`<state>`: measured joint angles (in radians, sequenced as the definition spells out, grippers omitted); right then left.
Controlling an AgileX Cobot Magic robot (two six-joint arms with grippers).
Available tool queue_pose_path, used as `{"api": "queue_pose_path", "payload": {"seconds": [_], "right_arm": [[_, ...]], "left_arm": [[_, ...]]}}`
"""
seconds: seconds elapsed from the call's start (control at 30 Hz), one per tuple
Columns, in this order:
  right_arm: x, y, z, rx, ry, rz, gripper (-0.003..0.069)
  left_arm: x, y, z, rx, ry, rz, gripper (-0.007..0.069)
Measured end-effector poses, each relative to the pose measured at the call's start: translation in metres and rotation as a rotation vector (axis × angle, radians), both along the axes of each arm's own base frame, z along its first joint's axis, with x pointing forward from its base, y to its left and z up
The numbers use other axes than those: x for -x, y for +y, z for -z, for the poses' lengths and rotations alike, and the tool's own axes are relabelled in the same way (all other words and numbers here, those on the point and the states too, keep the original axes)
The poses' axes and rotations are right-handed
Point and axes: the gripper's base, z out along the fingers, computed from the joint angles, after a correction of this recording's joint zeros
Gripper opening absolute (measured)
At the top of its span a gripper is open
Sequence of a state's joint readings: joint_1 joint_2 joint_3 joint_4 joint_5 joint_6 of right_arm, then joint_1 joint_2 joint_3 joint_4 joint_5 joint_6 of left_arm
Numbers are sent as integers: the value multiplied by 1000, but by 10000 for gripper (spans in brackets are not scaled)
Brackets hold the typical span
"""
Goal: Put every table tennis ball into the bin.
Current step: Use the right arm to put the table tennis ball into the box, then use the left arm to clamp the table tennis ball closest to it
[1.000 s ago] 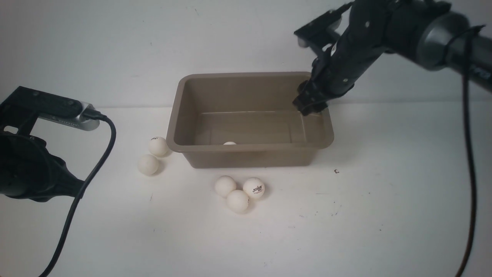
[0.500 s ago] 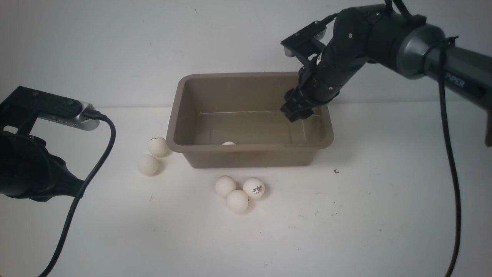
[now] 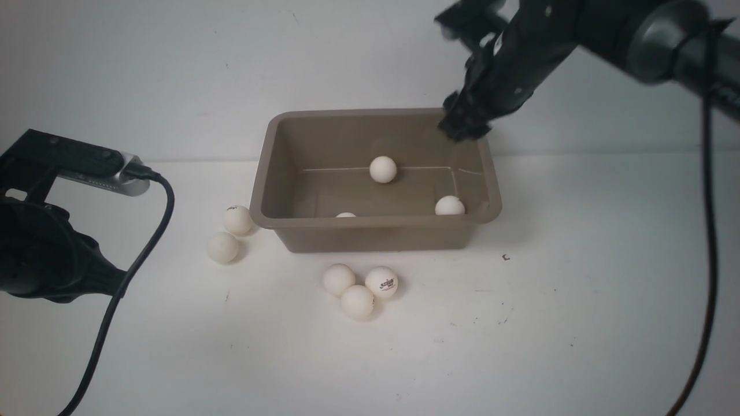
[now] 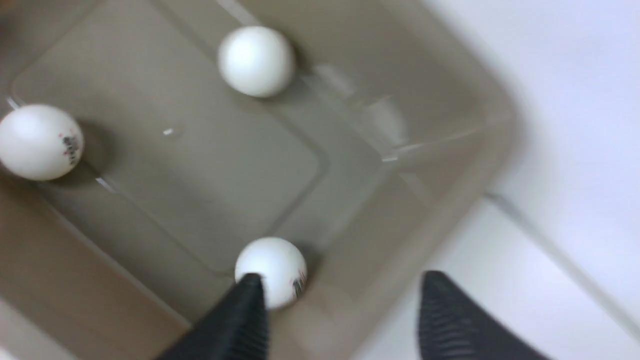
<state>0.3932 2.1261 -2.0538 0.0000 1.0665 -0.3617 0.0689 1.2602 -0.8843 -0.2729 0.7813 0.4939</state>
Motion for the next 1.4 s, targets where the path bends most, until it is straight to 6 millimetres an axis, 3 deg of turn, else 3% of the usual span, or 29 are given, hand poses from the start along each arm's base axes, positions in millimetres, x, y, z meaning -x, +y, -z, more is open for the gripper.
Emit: {"api": "queue_pose_path", "payload": {"seconds": [0.17, 0.27, 0.43, 0.53, 0.63, 0.77, 0.97, 1.23, 1.4], "right_arm": [[22, -17, -53, 60, -79, 18, 168], [40, -27, -78, 78, -83, 40, 17], [55, -35, -98, 78, -90, 54, -13], [64, -47, -116, 58, -123, 76, -15], [72, -63, -131, 29, -146, 106, -15], [96, -95, -142, -9, -132, 166, -15], [140, -118, -130, -21, -55, 201, -15], [186, -128, -103, -9, 20, 199, -15], [206, -132, -103, -15, 3, 199, -15]], "left_arm": [[-2, 0, -4, -2, -19, -2, -3], [-9, 1, -20, -6, -78, -3, -3], [-21, 2, -60, -16, -212, -5, 46], [-30, 3, -69, -19, -253, -10, 99], [-46, 4, -55, -14, -201, -11, 183], [-72, 5, -16, 5, -71, -15, 334], [-100, 4, 21, 57, 23, -23, 470], [-135, -9, 44, 103, 25, 73, 493], [-150, -32, 61, 90, 43, 149, 493]]}}
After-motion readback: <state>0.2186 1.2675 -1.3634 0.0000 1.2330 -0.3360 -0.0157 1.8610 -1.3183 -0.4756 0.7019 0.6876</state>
